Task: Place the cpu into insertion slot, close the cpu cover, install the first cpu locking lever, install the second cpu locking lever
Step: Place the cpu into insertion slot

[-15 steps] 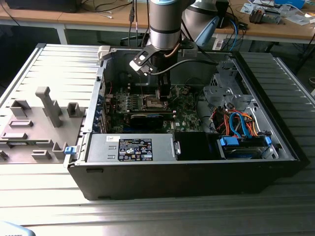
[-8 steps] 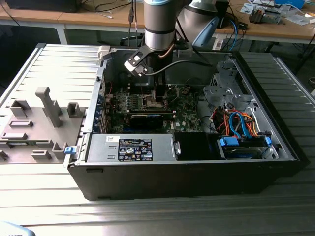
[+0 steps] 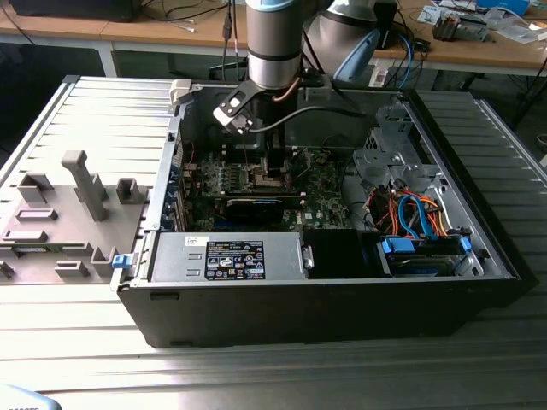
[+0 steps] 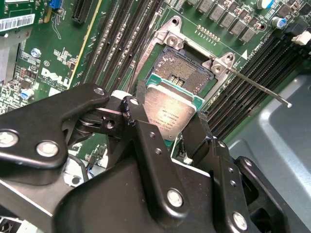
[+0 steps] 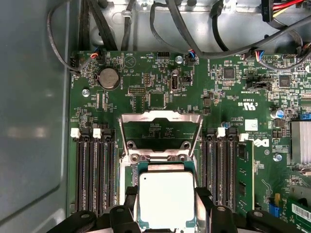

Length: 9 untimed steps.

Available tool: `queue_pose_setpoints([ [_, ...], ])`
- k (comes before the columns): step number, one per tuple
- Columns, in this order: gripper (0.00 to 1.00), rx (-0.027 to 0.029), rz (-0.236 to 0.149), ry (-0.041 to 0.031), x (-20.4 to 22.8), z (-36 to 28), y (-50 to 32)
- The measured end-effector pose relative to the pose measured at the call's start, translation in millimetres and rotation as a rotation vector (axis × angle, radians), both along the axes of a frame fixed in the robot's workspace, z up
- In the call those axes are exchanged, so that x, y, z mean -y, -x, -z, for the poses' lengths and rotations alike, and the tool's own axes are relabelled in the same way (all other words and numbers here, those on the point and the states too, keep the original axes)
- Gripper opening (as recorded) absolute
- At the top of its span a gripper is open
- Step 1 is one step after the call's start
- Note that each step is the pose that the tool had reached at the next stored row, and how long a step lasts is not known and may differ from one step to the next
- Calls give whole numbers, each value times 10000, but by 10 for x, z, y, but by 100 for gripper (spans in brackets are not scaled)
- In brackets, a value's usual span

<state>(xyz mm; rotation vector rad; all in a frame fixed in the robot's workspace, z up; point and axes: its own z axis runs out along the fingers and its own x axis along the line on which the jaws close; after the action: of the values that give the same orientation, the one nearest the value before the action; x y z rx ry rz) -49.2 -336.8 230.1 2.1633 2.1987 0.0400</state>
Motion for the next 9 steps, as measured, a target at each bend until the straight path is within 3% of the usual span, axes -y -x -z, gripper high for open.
queue_pose_setpoints([
  [9, 55, 0, 1, -1, 0, 19, 17],
])
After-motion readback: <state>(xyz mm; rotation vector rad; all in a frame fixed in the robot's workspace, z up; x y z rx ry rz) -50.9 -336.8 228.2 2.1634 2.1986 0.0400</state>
